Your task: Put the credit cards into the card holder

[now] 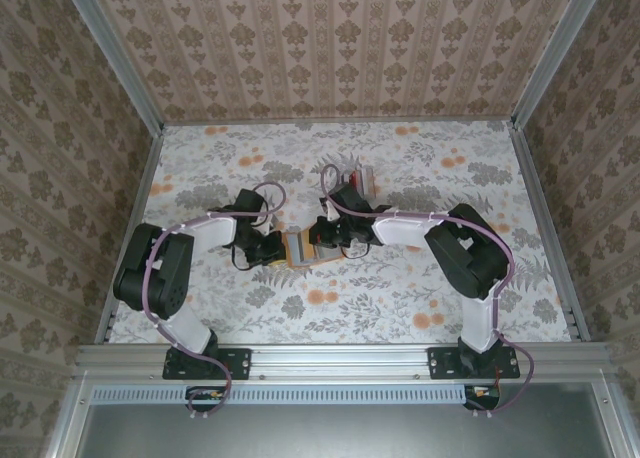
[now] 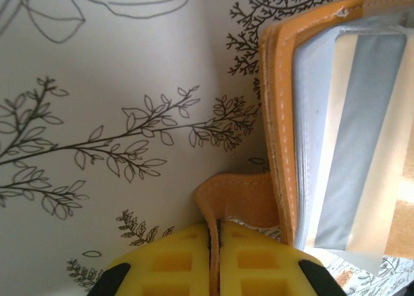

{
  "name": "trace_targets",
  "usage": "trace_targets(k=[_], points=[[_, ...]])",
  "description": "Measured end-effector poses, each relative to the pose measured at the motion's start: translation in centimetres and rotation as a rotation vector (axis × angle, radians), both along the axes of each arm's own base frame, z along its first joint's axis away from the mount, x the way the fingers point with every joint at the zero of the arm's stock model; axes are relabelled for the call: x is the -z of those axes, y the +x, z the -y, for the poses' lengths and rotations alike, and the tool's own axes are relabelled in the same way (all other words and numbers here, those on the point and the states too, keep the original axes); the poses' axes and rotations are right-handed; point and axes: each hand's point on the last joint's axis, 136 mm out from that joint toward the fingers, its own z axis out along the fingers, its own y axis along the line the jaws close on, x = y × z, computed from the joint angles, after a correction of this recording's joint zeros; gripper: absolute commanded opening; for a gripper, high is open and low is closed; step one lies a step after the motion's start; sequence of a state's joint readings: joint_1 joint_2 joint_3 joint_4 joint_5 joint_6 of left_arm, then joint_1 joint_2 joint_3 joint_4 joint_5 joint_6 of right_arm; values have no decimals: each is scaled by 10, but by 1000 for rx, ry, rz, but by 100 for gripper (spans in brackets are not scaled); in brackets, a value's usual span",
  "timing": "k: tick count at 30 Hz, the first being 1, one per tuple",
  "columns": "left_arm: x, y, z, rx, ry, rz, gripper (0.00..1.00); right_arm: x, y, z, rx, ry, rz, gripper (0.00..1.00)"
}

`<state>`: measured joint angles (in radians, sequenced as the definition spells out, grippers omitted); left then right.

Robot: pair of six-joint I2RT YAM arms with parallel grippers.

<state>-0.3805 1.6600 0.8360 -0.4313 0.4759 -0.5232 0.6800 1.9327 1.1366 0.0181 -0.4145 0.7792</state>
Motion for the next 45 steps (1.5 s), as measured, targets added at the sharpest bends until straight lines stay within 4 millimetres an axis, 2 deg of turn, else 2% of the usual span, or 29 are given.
trace_targets(k=[3,4,7,9,11,17,20,23,41,45], points=[[0,0,0,0,2,0,3,3,-1,3,-8,-21,1,3],[0,0,0,0,2,0,8,3,-1,2,-11,-24,1,3],[0,0,0,7,7,-2,31,7,0,2,-17,-35,-4,3],[-3,2,3,19,-2,-1,42,9,0,4,-20,-47,-3,3],[-5,3,4,26,3,2,45,11,0,5,-20,-59,-1,3],[-7,10,-15,2,61,15,42,14,-4,5,-41,-78,2,3],[-6,15,-29,-28,99,23,30,18,-8,2,-56,-82,-5,3],[-5,15,-33,-24,115,29,21,19,-8,-2,-71,-88,-10,3],[-1,16,-25,-6,144,25,17,19,-8,-22,-145,-114,-1,3],[-1,16,-25,-3,149,24,17,20,-8,-22,-146,-118,-5,8]])
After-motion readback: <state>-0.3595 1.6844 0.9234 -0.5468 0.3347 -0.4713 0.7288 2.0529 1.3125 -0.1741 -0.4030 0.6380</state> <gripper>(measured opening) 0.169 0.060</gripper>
